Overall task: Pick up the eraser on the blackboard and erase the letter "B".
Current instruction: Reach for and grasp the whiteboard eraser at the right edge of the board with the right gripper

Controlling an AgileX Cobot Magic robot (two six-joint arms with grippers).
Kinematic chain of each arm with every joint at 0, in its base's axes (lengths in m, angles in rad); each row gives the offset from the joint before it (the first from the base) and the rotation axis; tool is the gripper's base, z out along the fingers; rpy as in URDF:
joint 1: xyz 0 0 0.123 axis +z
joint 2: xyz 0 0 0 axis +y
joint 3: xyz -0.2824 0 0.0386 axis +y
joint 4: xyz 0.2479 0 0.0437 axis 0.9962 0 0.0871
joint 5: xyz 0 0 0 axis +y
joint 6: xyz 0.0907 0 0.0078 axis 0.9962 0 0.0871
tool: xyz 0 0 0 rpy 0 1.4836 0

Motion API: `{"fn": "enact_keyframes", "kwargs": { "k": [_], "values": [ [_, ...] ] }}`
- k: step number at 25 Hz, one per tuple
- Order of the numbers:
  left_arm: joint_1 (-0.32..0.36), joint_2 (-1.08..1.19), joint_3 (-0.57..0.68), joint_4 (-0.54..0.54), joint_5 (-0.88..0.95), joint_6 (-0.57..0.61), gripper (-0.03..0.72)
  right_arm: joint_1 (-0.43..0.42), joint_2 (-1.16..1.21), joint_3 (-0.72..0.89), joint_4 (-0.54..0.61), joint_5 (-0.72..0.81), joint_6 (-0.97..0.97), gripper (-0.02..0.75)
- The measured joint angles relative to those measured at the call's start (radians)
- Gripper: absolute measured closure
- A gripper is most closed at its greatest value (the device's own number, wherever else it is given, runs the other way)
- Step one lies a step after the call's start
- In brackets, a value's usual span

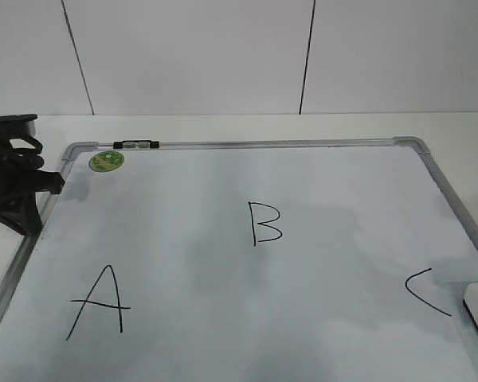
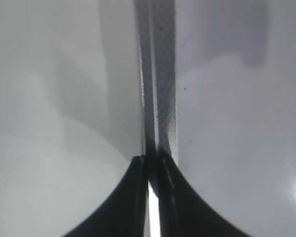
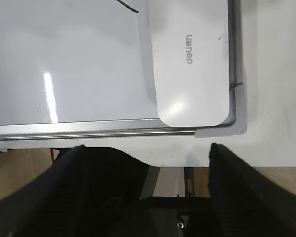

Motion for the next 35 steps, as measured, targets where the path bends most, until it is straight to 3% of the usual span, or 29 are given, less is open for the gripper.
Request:
{"fn": "enact_keyframes", "kwargs": {
  "k": [9, 16, 35],
  "values": [
    [0.0, 0.0, 0.0, -0.002, 0.001, -0.007, 0.669, 0.0, 0.0, 0.0, -0.028, -0.002, 0.0, 0.15],
    [0.0, 0.0, 0.0, -0.002, 0.002, -0.007, 0.669, 0.0, 0.025, 0.0, -0.053, -0.024, 0.0, 0.083],
    [0.0, 0.0, -0.002, -0.004, 0.009, -0.008, 0.669, 0.0, 0.374, 0.0, -0.103, -0.228, 0.0, 0.078]
  ]
}}
